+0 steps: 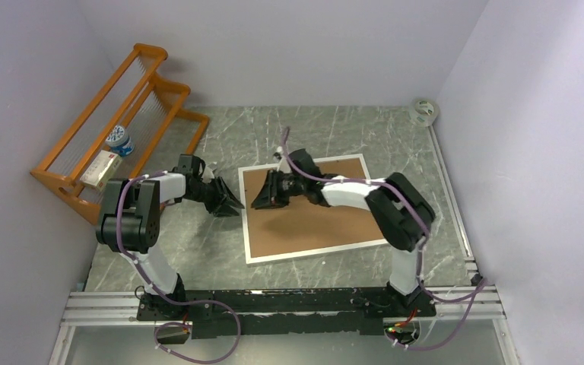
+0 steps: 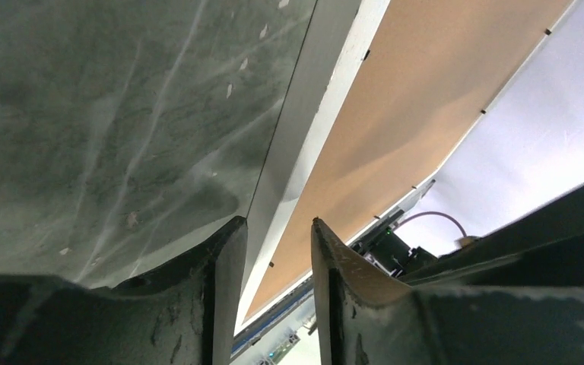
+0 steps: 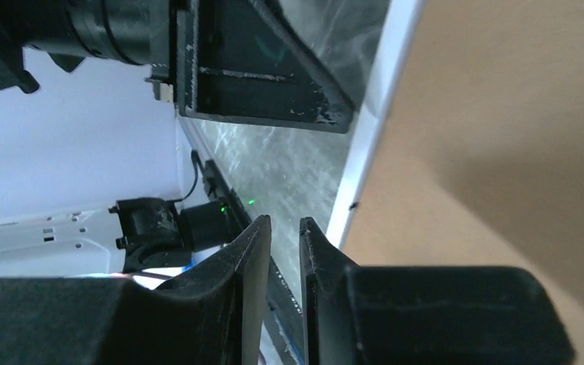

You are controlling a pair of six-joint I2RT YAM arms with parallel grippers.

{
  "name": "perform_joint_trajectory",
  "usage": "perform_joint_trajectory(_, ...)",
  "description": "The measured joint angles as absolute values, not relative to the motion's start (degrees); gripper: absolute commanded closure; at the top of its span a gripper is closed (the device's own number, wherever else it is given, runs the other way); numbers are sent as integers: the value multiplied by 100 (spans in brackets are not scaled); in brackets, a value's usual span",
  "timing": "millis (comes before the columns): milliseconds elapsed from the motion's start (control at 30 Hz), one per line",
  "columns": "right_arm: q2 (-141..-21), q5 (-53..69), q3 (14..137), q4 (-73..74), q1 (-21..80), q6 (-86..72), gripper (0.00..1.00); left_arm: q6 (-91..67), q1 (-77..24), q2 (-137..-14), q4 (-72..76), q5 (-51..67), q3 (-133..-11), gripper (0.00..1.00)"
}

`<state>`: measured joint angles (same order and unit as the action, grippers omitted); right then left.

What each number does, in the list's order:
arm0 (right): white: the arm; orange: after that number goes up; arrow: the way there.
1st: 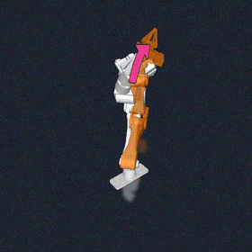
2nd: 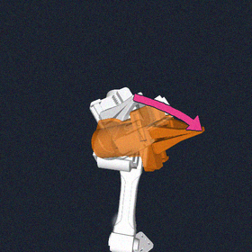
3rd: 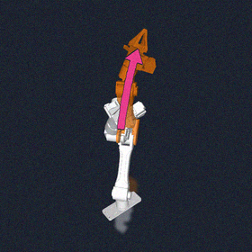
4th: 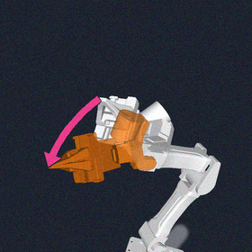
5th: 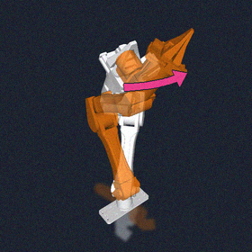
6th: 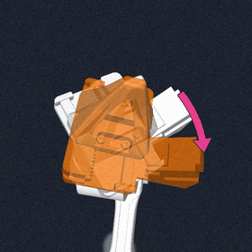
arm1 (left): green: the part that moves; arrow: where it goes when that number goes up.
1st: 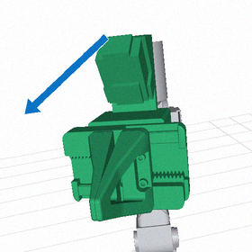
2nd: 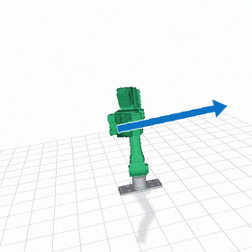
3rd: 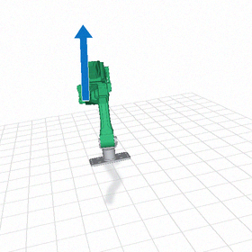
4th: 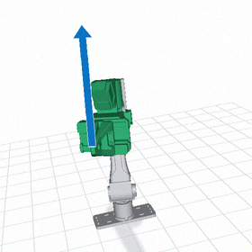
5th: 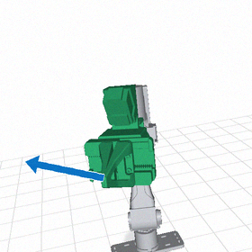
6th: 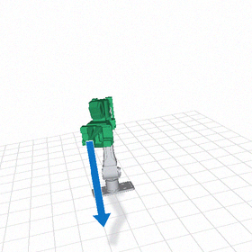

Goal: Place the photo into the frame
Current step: Install the photo frame at the center of the board.

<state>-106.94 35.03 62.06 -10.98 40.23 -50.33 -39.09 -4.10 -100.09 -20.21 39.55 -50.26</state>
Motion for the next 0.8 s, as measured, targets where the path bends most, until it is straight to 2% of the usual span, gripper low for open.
perform_joint_trajectory(200, -11472, 3988, 6504, -1441, 4534, -5511, 75, -3942, -416, -10007, -1719, 4130, -4807, 62)
perform_joint_trajectory(400, -11826, 4069, 6941, -1203, 4613, -5579, 76, -3918, -423, -10007, -1684, 4042, -4652, 70)
perform_joint_trajectory(800, -12092, 3760, 7164, -349, 4644, -5461, 77, -3861, -432, -10119, -1870, 4036, -4768, 74)
